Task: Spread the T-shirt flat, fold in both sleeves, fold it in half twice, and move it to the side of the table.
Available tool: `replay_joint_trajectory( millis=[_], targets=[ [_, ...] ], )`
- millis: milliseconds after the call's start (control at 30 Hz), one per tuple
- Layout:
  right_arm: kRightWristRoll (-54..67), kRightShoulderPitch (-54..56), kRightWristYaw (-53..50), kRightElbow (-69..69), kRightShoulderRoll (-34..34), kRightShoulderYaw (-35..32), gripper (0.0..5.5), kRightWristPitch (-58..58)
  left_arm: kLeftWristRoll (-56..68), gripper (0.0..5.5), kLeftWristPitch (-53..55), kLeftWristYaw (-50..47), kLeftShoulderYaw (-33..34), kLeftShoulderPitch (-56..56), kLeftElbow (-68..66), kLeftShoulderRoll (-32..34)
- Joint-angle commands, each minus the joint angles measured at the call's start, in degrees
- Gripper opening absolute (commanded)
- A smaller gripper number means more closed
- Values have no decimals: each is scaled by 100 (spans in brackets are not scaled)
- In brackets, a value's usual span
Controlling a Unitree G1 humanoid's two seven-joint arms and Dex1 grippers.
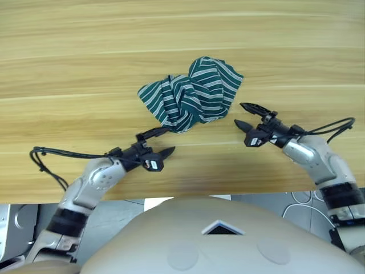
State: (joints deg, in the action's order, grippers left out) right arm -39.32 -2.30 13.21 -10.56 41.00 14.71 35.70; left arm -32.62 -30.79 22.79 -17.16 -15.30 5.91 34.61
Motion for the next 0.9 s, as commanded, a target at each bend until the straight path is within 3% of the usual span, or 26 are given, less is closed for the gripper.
replay_joint_trajectory(
  millis=[33,200,367,533,667,900],
  targets=[
    [-430,239,-35,-757,-135,489,314,-99,-913,357,273,-361,-243,358,-612,-13],
    [-612,654,-293,-1194,-401,1031,314,66,-1237,357,242,-733,-448,638,-919,35],
    [-664,862,-433,-1368,-424,1320,314,168,-1069,357,53,-472,-666,517,-900,340],
    [-568,870,-458,-1307,-322,1388,314,154,-124,357,-87,21,-544,125,-342,801],
    [-531,846,-402,-1210,-250,1384,314,118,-209,357,226,-14,-140,62,-387,1134],
    [-81,397,72,-329,268,1171,314,139,-665,357,394,-401,-188,384,-728,913]
  ],
)
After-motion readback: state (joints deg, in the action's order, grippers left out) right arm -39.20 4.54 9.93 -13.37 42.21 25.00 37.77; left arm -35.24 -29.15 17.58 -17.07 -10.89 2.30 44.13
